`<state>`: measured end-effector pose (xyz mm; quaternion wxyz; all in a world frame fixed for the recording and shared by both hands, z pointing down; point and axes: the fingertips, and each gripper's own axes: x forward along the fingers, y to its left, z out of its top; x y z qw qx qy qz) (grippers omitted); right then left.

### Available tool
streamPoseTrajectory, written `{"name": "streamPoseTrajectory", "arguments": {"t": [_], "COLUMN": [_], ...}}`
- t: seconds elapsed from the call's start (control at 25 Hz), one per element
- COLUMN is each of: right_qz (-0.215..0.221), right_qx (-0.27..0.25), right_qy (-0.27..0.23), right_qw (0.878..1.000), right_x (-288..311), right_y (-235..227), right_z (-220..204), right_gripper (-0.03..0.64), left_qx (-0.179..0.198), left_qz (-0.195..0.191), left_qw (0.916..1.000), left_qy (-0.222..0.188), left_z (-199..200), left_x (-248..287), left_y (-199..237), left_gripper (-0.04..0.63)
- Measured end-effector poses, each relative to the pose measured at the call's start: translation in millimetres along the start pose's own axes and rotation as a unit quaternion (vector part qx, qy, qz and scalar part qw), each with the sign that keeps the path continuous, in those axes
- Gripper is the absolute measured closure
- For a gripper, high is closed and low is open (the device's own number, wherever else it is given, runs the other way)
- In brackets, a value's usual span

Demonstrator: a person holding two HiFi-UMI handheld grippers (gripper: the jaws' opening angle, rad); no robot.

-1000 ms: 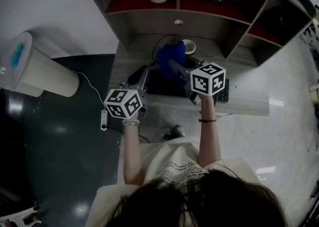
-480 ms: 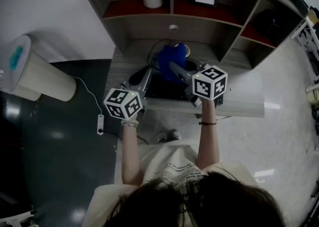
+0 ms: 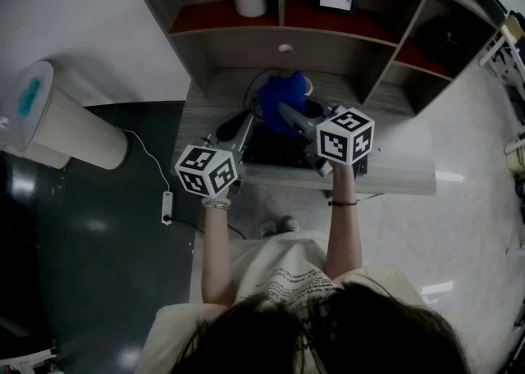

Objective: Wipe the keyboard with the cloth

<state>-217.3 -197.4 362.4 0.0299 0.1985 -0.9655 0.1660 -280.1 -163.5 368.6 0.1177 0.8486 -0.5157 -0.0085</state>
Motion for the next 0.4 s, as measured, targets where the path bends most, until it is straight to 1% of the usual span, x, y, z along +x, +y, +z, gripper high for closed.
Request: {"name": "streamPoseTrajectory", "arguments": {"t": [0.4], "right_qz": [0.004], "right_qx": [-0.004], "right_qy": [0.002], "right_qw": [1.000], "right_x": [0.8], "right_y": [-1.7], "right_z": [0.5], "right_gripper": [0.557], "left_qx": [-0.001], "left_qz": [0.001], "left_qw": [1.0000], "left_qy": [-0.001], "left_z": [-0.7], "left_x": [2.9], "left_y": [0.4], "left_gripper": [0.592]}}
